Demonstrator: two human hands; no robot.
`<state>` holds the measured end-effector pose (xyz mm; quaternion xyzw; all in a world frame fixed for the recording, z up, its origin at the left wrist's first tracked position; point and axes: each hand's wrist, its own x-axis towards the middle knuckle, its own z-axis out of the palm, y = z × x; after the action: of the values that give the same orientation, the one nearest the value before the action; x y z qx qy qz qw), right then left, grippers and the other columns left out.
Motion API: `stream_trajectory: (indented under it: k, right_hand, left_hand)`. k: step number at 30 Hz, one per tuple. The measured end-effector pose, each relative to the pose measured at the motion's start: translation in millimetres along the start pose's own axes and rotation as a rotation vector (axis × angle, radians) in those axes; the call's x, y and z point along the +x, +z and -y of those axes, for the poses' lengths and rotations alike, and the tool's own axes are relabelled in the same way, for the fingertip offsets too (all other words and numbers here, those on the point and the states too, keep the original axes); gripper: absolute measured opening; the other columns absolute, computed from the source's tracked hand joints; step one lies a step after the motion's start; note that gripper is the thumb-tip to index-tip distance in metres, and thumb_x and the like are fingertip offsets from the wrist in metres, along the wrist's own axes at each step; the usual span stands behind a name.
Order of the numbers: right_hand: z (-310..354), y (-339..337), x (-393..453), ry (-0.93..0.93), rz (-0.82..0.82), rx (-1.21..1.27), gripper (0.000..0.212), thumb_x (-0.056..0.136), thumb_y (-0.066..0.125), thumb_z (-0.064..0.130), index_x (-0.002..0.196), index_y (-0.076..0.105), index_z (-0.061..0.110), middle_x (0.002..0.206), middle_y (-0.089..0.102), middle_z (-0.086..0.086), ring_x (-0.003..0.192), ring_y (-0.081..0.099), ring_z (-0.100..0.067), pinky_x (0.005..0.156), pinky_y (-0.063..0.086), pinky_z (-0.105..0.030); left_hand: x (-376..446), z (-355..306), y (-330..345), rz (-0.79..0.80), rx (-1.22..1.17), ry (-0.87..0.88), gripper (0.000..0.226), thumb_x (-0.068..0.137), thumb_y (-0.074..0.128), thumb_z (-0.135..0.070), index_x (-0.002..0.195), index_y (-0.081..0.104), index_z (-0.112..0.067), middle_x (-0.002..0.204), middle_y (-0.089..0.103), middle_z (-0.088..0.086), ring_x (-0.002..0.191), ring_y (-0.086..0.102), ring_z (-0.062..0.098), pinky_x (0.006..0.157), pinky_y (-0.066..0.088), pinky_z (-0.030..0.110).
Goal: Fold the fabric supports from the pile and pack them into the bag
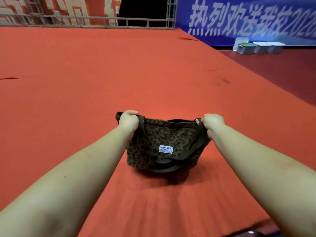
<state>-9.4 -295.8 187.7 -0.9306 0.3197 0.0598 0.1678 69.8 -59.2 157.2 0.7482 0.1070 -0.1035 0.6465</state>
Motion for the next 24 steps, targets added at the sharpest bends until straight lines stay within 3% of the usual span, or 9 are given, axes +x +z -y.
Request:
stream_trajectory:
  k: [4,12,16,18,20,22,23,24]
  right_hand:
    - [-47.3,4.0,-10.0,0.102,-0.037,-0.008,0.039,0.099,0.044,0.03,0.12,0.058,0.0,0.128,0.057,-0.016,0.117,0.055,-0.028,0.099,0.045,-0.033]
    - [-174.4,-13.4,-54.3,0.269,-0.115,0.026,0.037,0.1,0.04,0.03,0.112,0.063,0.003,0.12,0.061,-0.014,0.11,0.059,-0.027,0.092,0.048,-0.028]
    - [-248.2,-33.1,-90.3,0.363,-0.151,0.093,0.039,0.101,0.039,0.031,0.111,0.065,0.004,0.119,0.063,-0.015,0.11,0.059,-0.027,0.086,0.047,-0.027]
    - [-290.6,-41.2,-110.4,0.437,-0.189,0.172,0.037,0.1,0.041,0.03,0.113,0.065,0.005,0.12,0.062,-0.014,0.111,0.059,-0.027,0.084,0.046,-0.026]
    - [-333.3,-42.5,-132.1,0.574,-0.286,0.424,0.033,0.099,0.044,0.024,0.115,0.062,0.002,0.123,0.061,-0.016,0.113,0.058,-0.027,0.078,0.047,-0.02]
    - [-373.9,-45.3,-152.3,0.696,-0.375,0.771,0.03,0.097,0.046,0.01,0.122,0.056,-0.003,0.128,0.056,-0.019,0.117,0.056,-0.029,0.055,0.045,-0.008]
    - [-394.5,-44.5,-165.0,0.736,-0.432,0.832,0.031,0.096,0.046,0.007,0.124,0.054,-0.004,0.13,0.055,-0.02,0.118,0.055,-0.03,0.049,0.044,-0.006]
    - [-415.4,-45.7,-176.9,0.801,-0.42,0.803,0.032,0.097,0.046,0.01,0.124,0.055,-0.004,0.129,0.056,-0.02,0.118,0.054,-0.03,0.057,0.047,-0.008]
  left_hand:
    - [-10.1,2.8,33.1,0.123,0.084,0.034,0.034,0.085,0.037,0.008,0.086,0.056,-0.02,0.115,0.059,0.018,0.107,0.058,0.032,0.098,0.047,0.039]
    - [-80.9,9.1,132.7,0.317,0.211,0.109,0.033,0.089,0.037,0.008,0.104,0.055,-0.015,0.108,0.053,0.01,0.097,0.051,0.024,0.083,0.042,0.026]
    - [-130.2,17.4,198.6,0.422,0.226,0.123,0.035,0.089,0.037,0.009,0.108,0.056,-0.013,0.106,0.052,0.009,0.097,0.049,0.023,0.082,0.04,0.025]
    - [-159.6,23.2,236.1,0.49,0.237,0.124,0.033,0.089,0.037,0.009,0.105,0.054,-0.015,0.102,0.053,0.007,0.094,0.05,0.022,0.08,0.04,0.026]
    - [-191.9,31.7,272.9,0.566,0.251,0.133,0.033,0.089,0.038,0.009,0.107,0.054,-0.014,0.095,0.052,0.005,0.091,0.05,0.021,0.078,0.04,0.026]
    - [-224.9,41.7,306.9,0.643,0.264,0.135,0.032,0.088,0.038,0.009,0.105,0.053,-0.013,0.094,0.053,0.006,0.09,0.051,0.023,0.071,0.042,0.025]
    - [-241.1,47.7,323.2,0.684,0.272,0.129,0.031,0.088,0.037,0.01,0.104,0.052,-0.013,0.093,0.054,0.007,0.089,0.051,0.024,0.065,0.042,0.026]
    - [-257.0,54.5,340.4,0.724,0.28,0.121,0.031,0.087,0.037,0.01,0.102,0.052,-0.012,0.092,0.055,0.008,0.088,0.052,0.025,0.062,0.042,0.025]
